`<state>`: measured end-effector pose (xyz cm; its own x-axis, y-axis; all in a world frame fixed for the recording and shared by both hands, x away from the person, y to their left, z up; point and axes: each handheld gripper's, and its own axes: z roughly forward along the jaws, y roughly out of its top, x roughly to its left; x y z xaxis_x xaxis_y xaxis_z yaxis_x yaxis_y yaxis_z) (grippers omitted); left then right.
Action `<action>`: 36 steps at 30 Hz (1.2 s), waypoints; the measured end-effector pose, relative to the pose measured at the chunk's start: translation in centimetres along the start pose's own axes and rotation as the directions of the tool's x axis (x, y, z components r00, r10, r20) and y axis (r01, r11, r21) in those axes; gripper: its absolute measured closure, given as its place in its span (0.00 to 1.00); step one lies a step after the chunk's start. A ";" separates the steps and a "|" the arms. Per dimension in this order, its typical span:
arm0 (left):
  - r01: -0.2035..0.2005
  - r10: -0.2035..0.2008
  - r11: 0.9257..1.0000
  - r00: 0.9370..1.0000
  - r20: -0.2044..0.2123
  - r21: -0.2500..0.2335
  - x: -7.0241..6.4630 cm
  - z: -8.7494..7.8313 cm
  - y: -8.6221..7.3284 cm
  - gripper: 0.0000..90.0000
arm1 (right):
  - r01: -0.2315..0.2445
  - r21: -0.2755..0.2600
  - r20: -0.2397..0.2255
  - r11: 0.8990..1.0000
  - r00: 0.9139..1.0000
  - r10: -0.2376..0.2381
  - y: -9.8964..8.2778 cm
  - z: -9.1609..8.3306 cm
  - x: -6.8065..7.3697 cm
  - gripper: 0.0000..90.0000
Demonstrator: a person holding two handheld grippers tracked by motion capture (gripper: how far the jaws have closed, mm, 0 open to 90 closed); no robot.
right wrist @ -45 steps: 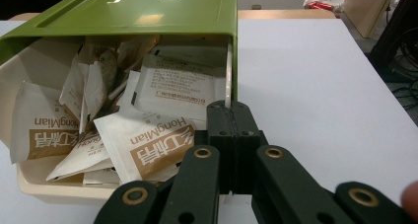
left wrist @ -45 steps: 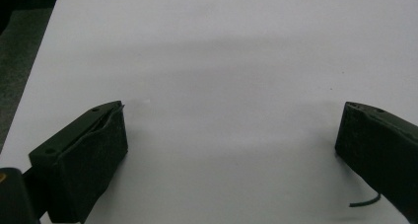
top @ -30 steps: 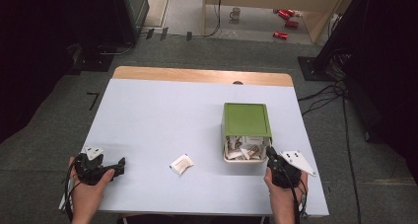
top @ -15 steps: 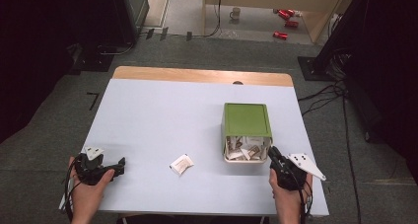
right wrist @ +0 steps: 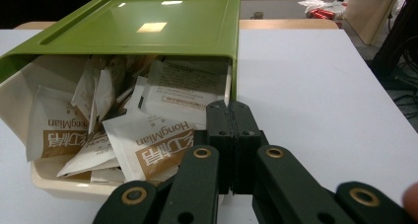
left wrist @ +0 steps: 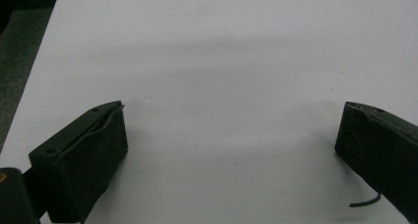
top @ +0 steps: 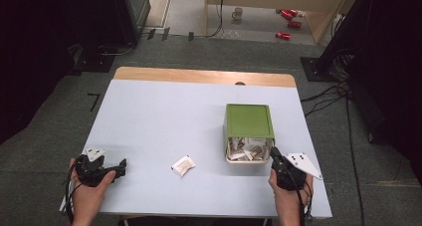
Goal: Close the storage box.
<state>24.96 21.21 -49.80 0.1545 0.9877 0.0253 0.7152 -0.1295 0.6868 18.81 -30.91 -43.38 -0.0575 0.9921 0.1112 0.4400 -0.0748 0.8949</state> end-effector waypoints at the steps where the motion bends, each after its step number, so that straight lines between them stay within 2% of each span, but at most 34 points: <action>1: 0.000 0.000 1.000 1.000 0.000 0.000 0.0 0.0 0.0 0.00 | 0.001 0.003 0.001 1.000 1.000 -0.001 0.0 0.1 0.1 1.00; 11: 0.000 0.000 1.000 1.000 0.001 0.000 0.0 0.0 0.0 0.00 | 0.003 -0.004 -0.001 1.000 1.000 -0.003 0.0 0.2 0.0 1.00; 13: 0.000 0.000 1.000 1.000 0.001 0.000 0.0 0.0 0.0 0.00 | 0.016 -0.004 0.002 1.000 1.000 -0.016 -0.1 0.1 0.0 1.00; 20: 0.000 0.000 1.000 1.000 0.001 0.000 0.0 0.0 0.0 0.00 | -0.023 -0.014 -0.032 1.000 0.999 0.022 -0.3 -0.1 -0.5 0.99; 23: 0.000 0.000 1.000 1.000 0.001 0.001 0.0 0.0 0.0 0.00 | -0.023 -0.024 -0.025 0.999 0.999 0.022 -0.4 -0.3 -0.6 0.93; 25: 0.000 0.000 1.000 1.000 0.002 0.001 0.0 0.0 0.0 0.00 | -0.021 -0.024 -0.033 0.999 0.999 0.020 -0.5 -0.4 -0.7 0.93; 28: 0.000 0.000 1.000 1.000 0.002 0.001 0.0 0.0 0.0 0.00 | -0.018 -0.016 -0.048 1.000 0.999 0.017 -0.6 -0.4 -1.0 0.94; 31: 0.000 0.000 1.000 1.000 0.002 0.001 0.0 0.0 0.0 0.00 | -0.009 -0.009 -0.059 1.000 0.998 0.008 -0.8 -0.4 -0.9 1.00; 36: 0.001 -0.001 1.000 1.000 0.002 0.000 0.0 0.0 0.0 0.00 | 0.002 -0.013 -0.051 1.000 0.999 -0.003 -0.9 -0.4 -0.9 1.00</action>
<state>24.97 21.23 -49.80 0.1551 0.9876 0.0235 0.7154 -0.1287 0.6867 18.07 -31.74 -44.10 -0.1047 0.9859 0.1304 0.4281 -0.0737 0.9007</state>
